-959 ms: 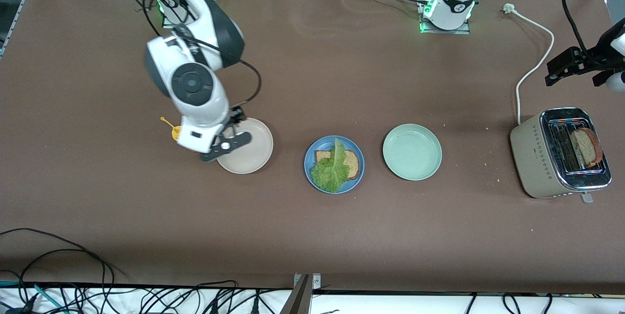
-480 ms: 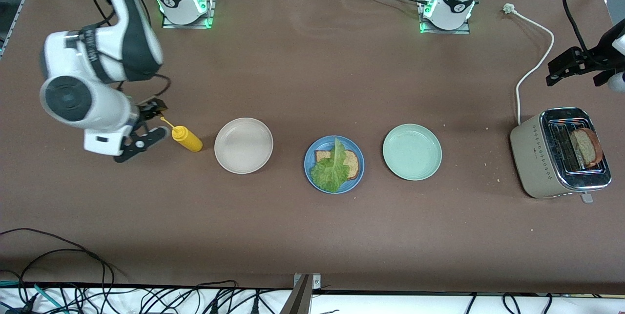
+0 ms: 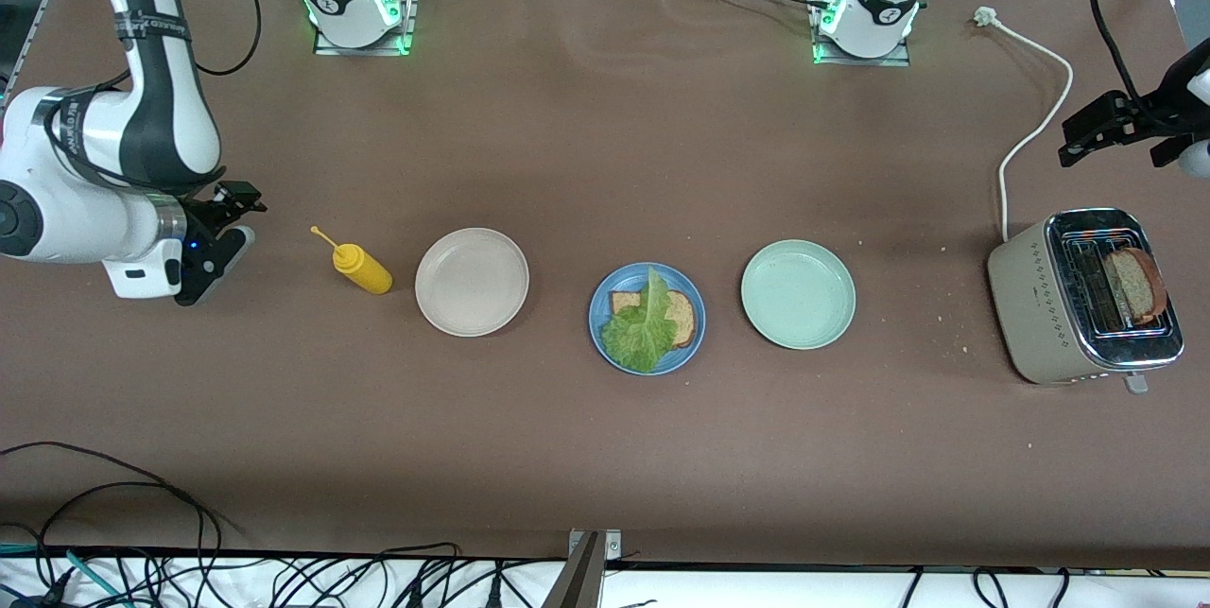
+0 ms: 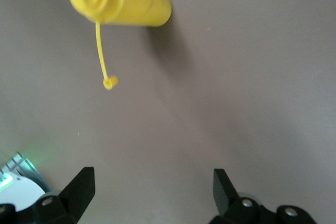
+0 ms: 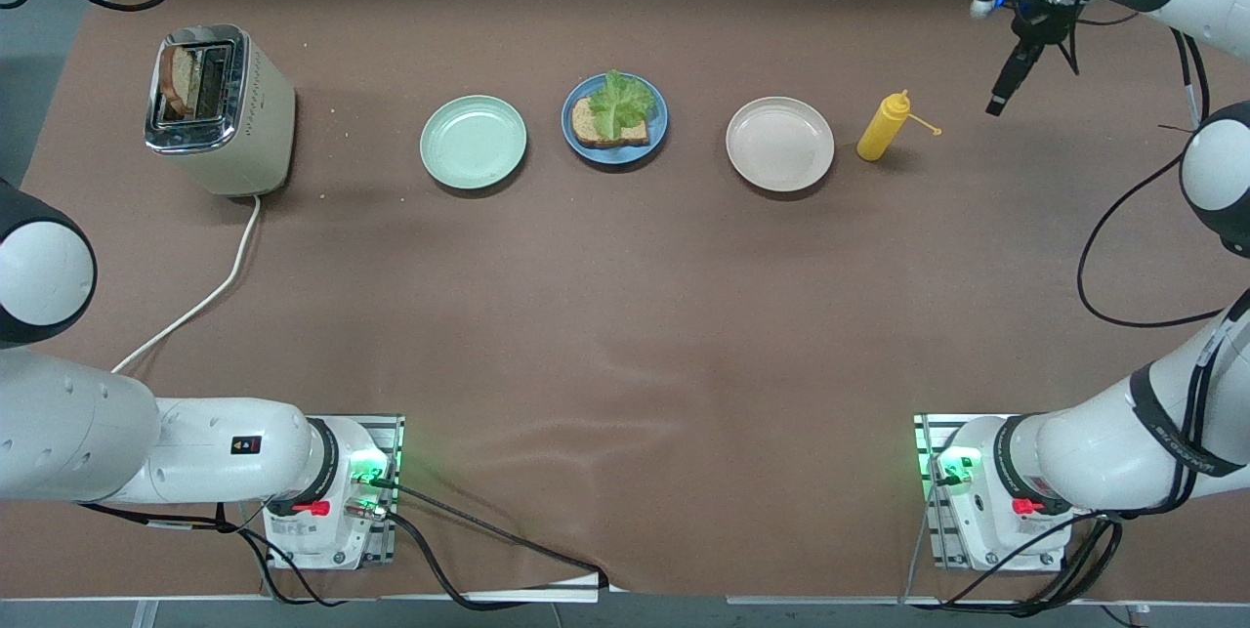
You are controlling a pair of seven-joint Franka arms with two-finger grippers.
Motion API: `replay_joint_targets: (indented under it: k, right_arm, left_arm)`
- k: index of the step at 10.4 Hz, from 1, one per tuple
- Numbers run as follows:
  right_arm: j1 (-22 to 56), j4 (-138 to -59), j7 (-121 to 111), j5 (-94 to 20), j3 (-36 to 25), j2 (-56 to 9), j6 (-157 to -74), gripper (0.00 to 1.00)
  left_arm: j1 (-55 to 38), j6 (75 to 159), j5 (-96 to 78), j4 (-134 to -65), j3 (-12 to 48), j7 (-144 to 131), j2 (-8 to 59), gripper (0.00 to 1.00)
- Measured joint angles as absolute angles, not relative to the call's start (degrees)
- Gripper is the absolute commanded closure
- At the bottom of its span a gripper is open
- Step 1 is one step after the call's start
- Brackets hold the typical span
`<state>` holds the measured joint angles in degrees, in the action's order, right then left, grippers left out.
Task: Make sandwich in blue plate with both arms
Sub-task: 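Withdraw the right gripper back past the white plate, then move the open right gripper around the yellow mustard bottle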
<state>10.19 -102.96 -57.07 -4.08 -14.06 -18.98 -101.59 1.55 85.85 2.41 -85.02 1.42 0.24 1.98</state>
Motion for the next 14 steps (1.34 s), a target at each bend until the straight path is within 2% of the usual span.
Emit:
replay_joint_targets:
  k: [4, 7, 9, 14]
  right_arm:
    - [1.7, -109.03, -79.66, -14.07, -14.26, -22.34, -107.42, 0.0]
    - [0.87, -109.27, -98.38, -30.6, -14.13, -30.43, -109.34, 0.0]
    - [0.89, -109.18, -105.06, -35.68, -13.89, -33.66, -109.62, 0.0]
    - [1.01, -108.85, -119.11, -47.09, -11.52, -34.05, -108.61, 0.0]
  left_arm:
    - [1.56, 85.82, 2.41, -85.01, 1.39, 0.24, 1.98, 0.0]
    - [1.59, 85.73, 2.41, -85.01, 1.31, 0.24, 2.01, 0.0]
    - [1.59, 85.67, 2.41, -85.02, 1.26, 0.24, 2.01, 0.0]
    - [1.64, 85.64, 2.41, -85.02, 1.08, 0.24, 2.02, 0.0]
